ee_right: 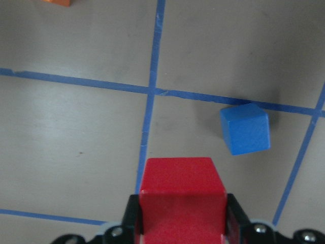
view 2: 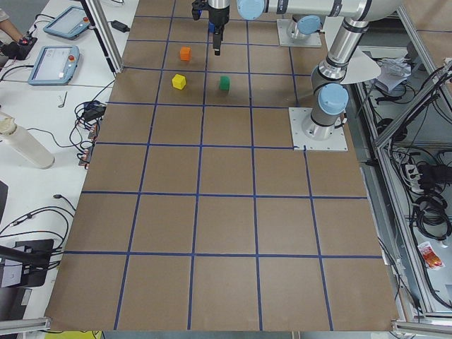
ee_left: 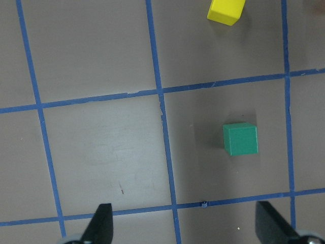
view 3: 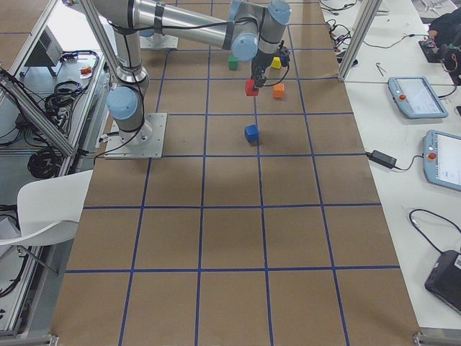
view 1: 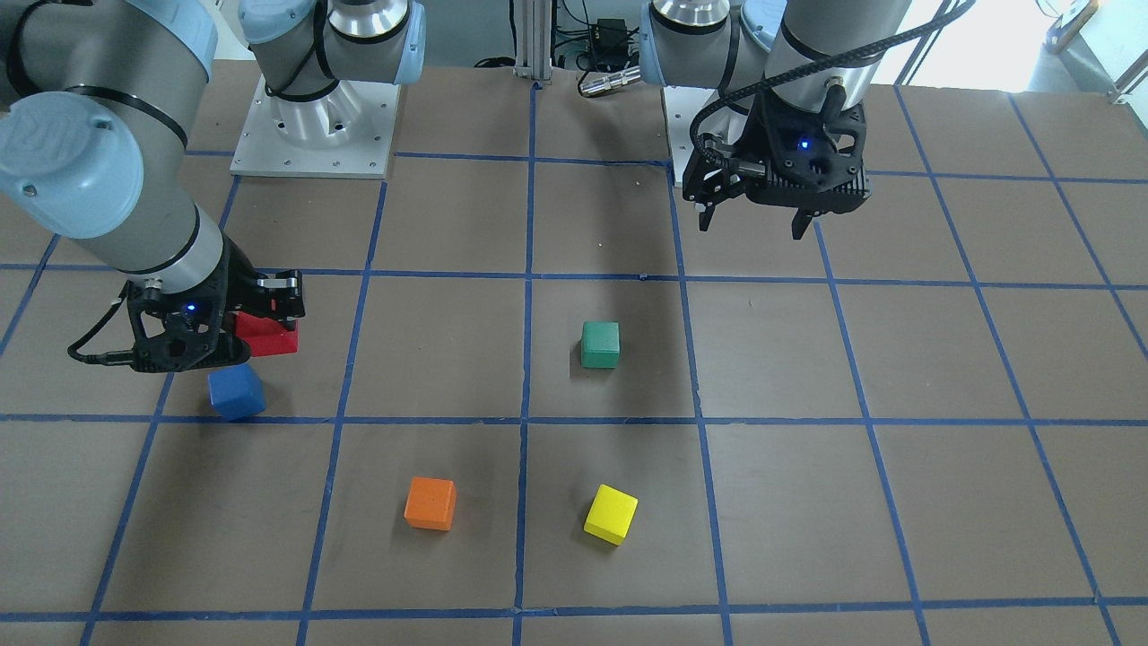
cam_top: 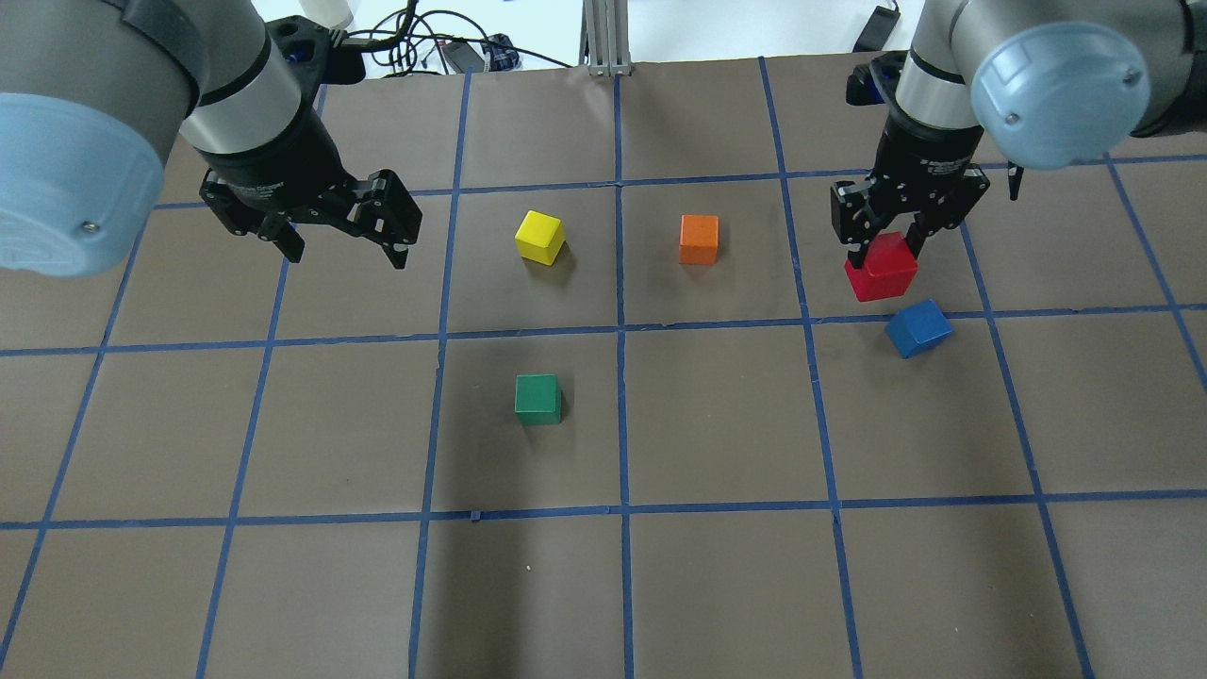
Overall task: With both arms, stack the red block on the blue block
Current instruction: 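Lift the red cube with the right gripper and carry it over the blue cube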
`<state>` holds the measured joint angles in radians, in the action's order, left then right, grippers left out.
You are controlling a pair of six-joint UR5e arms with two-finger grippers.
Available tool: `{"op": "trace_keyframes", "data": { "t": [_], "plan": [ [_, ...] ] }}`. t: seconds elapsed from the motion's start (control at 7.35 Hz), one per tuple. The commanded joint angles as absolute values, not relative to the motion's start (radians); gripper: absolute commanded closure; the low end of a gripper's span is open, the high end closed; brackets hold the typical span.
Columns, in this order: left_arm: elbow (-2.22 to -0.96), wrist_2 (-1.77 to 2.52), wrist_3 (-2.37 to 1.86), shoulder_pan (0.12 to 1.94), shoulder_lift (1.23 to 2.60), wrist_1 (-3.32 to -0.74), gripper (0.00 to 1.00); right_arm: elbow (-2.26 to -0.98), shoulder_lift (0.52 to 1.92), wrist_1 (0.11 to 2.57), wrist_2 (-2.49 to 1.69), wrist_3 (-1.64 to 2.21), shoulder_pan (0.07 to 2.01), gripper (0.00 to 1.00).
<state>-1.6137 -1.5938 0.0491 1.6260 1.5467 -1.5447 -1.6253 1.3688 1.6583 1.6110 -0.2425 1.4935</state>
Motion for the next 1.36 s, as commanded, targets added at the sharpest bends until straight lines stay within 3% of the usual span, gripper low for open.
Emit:
{"op": "trace_keyframes", "data": {
  "t": [0.0,0.41,1.22],
  "plan": [
    [-1.614,-1.594,0.049,1.626,1.546,-1.545,0.0,-1.712,1.371,1.787,1.655,-0.462,1.398,1.0],
    [-1.614,-1.595,0.049,1.626,1.546,-1.546,0.0,-1.883,1.374,2.08,1.643,-0.615,1.304,1.0],
    [-1.614,-1.594,0.048,1.626,1.549,-1.546,0.0,-1.893,1.348,2.088,1.577,-0.537,1.313,1.0]
  ]
}}
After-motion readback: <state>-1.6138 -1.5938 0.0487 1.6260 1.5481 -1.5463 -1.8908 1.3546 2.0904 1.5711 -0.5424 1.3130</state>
